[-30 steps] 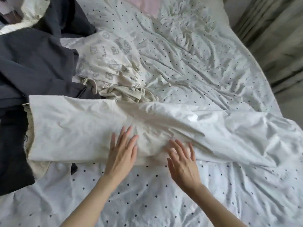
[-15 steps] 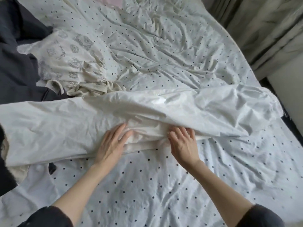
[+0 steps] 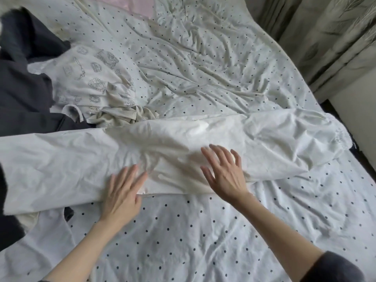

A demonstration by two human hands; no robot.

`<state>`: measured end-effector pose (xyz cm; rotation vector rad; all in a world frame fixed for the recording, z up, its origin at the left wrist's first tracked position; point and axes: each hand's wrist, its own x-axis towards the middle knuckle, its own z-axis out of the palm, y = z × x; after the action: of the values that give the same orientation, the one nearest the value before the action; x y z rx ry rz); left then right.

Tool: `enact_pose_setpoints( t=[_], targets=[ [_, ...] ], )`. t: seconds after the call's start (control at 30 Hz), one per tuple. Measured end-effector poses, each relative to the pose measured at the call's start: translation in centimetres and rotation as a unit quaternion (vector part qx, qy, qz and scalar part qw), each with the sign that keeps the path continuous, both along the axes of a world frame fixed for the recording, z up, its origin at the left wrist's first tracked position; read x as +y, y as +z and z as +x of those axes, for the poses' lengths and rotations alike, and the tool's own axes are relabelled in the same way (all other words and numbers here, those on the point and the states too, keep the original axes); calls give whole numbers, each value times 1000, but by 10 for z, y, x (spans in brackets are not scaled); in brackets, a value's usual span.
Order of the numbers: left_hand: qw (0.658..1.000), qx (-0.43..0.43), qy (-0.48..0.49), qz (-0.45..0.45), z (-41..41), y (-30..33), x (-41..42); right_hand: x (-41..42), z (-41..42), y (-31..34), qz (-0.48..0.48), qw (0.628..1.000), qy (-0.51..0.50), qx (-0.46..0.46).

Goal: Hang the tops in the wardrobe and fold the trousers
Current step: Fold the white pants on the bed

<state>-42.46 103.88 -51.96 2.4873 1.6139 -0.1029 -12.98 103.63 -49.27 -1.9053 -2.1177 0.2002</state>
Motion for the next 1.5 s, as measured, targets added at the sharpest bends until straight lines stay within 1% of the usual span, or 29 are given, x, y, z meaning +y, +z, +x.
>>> enact_pose_setpoints(
  t=[0.07,0.13,0.2,0.3,0.33,0.4,0.47,0.57,0.63,0.67,0.73,0.83,0.9,0.93,1.0,1.07,1.1,1.13,1.17,1.2,1.23,1.27,1.33,1.4,1.43,1.5],
  targets=[
    [999,-31,-37,-11,13,13,13,24,-11,6,-94,995,22,-9],
    [996,-74,-53,-5,35,25,31,43,-23,1,-160,986,43,-9],
    [995,-88,-52,10,61,28,52,57,-31,-9,-199,979,33,-11],
    [997,-43,-58,16,87,12,84,70,-26,-31,-197,980,15,-37],
    [999,-12,-41,8,86,-3,96,74,-22,-40,-190,981,15,-48],
    [999,38,26,-5,75,-24,112,75,-8,-54,-177,982,2,-63],
    [994,60,87,-15,56,-32,120,76,0,-61,-183,980,-35,-73],
    [983,63,168,-21,8,-36,113,77,-8,-55,-212,970,-98,-65],
    [981,86,175,7,-25,-36,104,75,-30,-43,-199,974,-108,-25],
    [979,107,171,14,-45,-31,100,77,-52,-34,-185,979,-81,-14],
    [979,119,165,6,-73,-22,94,71,-94,-28,-173,985,-2,-20],
    [974,124,188,23,-112,-9,89,62,-150,-33,-156,981,101,-61],
    [966,101,238,14,-143,-2,84,58,-182,-38,-162,973,143,-83],
    [960,79,267,15,-161,1,81,56,-197,-41,-173,968,159,-87],
    [953,28,300,31,-190,7,74,55,-222,-46,-162,966,179,-94],
    [946,-68,311,64,-214,15,66,61,-248,-44,-165,962,198,-91],
    [932,-133,328,77,-221,21,64,68,-260,-41,-162,961,206,-93],
    [907,-207,359,78,-234,25,63,79,-277,-41,-147,962,207,-98],
    [870,-285,399,58,-238,28,65,90,-287,-35,-137,965,202,-97],
    [824,-352,444,18,-240,31,68,102,-295,-31,-112,970,196,-94],
    [781,-395,483,-27,-246,33,71,114,-309,-23,-106,971,199,-85],
    [765,-402,499,-64,-252,33,74,122,-319,-21,-112,968,208,-86],
    [767,-378,507,-114,-259,31,77,120,-336,-18,-141,964,215,-65],
    [752,-388,514,-140,-265,32,79,100,-349,-17,-138,960,236,-52],
    [744,-397,515,-152,-268,32,78,90,-353,-19,-149,954,253,-66],
    [749,-390,503,-183,-270,39,76,75,-352,-28,-177,941,274,-89]
  ],
)
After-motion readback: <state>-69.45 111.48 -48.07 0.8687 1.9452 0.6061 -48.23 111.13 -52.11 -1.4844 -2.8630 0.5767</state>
